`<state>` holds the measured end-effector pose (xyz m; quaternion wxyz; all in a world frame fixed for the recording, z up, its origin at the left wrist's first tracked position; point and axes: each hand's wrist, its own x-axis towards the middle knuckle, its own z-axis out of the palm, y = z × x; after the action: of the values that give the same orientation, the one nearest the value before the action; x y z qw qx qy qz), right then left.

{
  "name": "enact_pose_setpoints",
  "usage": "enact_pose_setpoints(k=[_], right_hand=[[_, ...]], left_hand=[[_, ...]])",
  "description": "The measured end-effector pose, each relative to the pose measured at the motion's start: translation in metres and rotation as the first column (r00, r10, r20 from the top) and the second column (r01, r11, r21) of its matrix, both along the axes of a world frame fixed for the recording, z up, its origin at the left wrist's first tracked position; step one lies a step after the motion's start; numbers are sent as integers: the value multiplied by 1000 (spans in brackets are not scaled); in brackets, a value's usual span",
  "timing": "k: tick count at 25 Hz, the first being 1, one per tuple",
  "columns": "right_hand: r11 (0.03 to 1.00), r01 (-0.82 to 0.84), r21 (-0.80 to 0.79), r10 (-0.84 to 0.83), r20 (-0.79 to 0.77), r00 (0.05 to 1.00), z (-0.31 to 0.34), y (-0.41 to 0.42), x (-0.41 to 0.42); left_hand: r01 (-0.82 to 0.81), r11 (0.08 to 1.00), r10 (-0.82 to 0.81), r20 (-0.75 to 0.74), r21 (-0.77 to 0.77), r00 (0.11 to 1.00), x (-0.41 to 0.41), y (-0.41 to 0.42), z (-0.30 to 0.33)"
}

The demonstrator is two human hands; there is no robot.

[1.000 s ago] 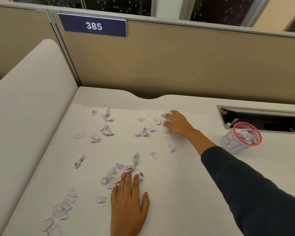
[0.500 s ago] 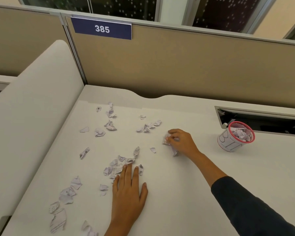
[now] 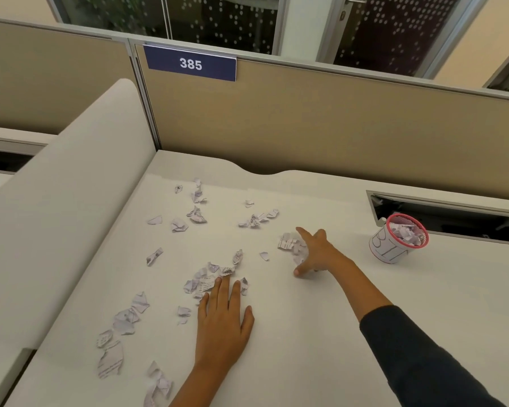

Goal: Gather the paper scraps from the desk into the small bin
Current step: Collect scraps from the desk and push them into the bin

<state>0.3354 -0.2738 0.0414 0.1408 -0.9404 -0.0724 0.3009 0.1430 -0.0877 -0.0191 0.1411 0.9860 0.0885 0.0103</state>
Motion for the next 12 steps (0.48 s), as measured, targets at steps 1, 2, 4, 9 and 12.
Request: enact_pose_setpoints(k=[1, 2, 4, 9, 12], right_hand=[[1000, -26, -4, 26, -12, 1000, 2, 6, 5], [998, -56, -9, 56, -25, 998, 4, 11, 9], [989, -145, -24, 144, -23, 989, 1, 16, 13], [975, -211, 74, 207, 56, 977, -18, 9, 7], [992, -72, 103, 58, 131, 990, -26, 21, -5]], left_hand=[[-1, 1000, 1, -2, -1, 1000, 0, 0, 0], [-1, 1000, 1, -3, -2, 1000, 0, 0, 1], [1, 1000, -1, -5, -4, 1000, 0, 0, 1], [3, 1000, -3, 4, -5, 1000, 1, 1, -2], [4, 1000, -4, 9, 6, 1000, 0, 1, -5]])
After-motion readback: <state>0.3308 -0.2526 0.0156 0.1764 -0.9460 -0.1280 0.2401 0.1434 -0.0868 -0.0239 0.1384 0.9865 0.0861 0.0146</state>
